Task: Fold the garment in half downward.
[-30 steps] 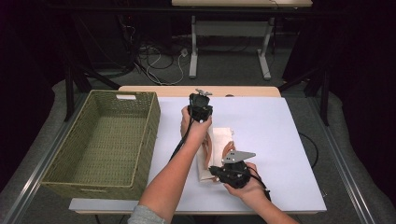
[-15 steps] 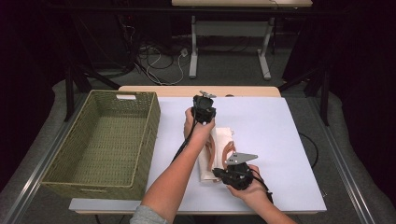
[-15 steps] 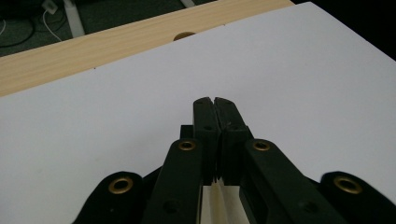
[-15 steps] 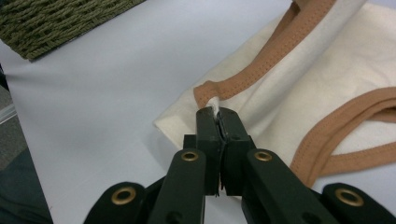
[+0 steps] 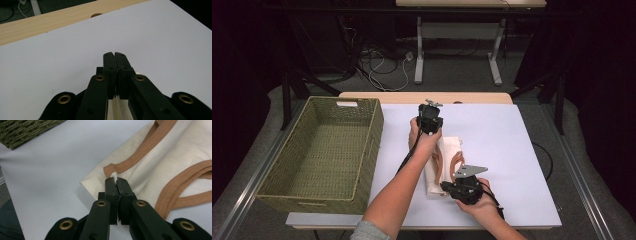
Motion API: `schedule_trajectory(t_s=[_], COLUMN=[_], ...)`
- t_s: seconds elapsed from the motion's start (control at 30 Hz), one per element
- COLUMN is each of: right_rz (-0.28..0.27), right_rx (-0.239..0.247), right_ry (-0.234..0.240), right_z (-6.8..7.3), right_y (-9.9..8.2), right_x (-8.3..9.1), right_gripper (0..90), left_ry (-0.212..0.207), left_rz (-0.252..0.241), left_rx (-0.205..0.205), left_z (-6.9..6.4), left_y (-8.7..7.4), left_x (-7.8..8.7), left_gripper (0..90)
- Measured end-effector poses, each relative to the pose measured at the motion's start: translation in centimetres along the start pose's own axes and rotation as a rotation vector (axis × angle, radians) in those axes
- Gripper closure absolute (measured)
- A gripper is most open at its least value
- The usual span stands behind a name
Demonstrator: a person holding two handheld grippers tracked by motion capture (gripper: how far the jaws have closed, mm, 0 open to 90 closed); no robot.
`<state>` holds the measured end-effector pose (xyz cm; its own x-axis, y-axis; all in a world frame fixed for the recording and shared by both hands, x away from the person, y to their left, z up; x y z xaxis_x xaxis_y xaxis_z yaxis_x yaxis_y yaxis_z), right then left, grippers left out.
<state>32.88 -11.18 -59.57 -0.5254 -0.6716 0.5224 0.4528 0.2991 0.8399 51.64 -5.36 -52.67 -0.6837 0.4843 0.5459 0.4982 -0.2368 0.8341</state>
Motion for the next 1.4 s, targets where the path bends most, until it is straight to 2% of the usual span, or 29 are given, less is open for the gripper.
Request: schedule_trajectory(t_s=[0.27, 0.5, 0.6, 0.77, 0.97, 1.07, 1.2, 1.33, 1.4], right_rz=[-0.020, -0.011, -0.012, -0.024, -0.078, -0.100, -0.133, -0.152, -0.155], right_rx=[-0.012, -0.017, -0.028, -0.029, 0.004, 0.003, -0.002, -0.014, 0.007], right_ry=[-0.007, -0.010, -0.008, -0.013, -0.014, -0.011, -0.031, -0.059, -0.068], right_z=[-0.2, -0.3, -0.4, -0.6, -0.6, -0.6, -1.0, -1.7, -2.1], right_y=[0.0, -0.2, -0.3, -0.1, 0.6, 1.1, 1.9, 2.9, 3.4], right_x=[-0.1, -0.1, 0.0, 0.2, 0.9, 1.3, 1.7, 2.0, 1.9], right_gripper=[88.3, 87.7, 85.9, 76.1, 63.1, 58.4, 56.4, 55.7, 54.3], left_ry=[-0.006, -0.012, -0.019, -0.013, -0.008, -0.008, 0.001, 0.001, -0.009], left_rz=[0.017, 0.003, -0.006, -0.018, -0.023, -0.022, -0.034, -0.046, -0.047], left_rx=[0.003, 0.017, 0.029, 0.034, 0.048, 0.055, 0.035, 0.046, 0.049], left_z=[-0.2, 0.0, 0.2, 0.6, 1.1, 1.2, 1.4, 1.6, 1.6], left_y=[-0.4, -0.4, -0.4, -0.5, -0.9, -1.2, -1.4, -1.5, -1.6], left_x=[-0.7, -0.6, -0.5, -0.1, 0.2, 0.4, 0.8, 1.2, 1.4], left_gripper=[87.0, 65.1, 59.6, 54.7, 50.3, 48.2, 44.7, 41.5, 39.8])
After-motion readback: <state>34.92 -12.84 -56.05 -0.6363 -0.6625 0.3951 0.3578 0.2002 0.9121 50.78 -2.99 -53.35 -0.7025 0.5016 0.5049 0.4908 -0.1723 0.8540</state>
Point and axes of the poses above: each handheld gripper's, and its own axes: x roughly backward along the jaws, y roughly out of its top, z roughly to its left, the point moved 8 cm from there along -x, roughly forward along the jaws, and after that the axes turned 8 degrees about -z, right-handed, at the moved point
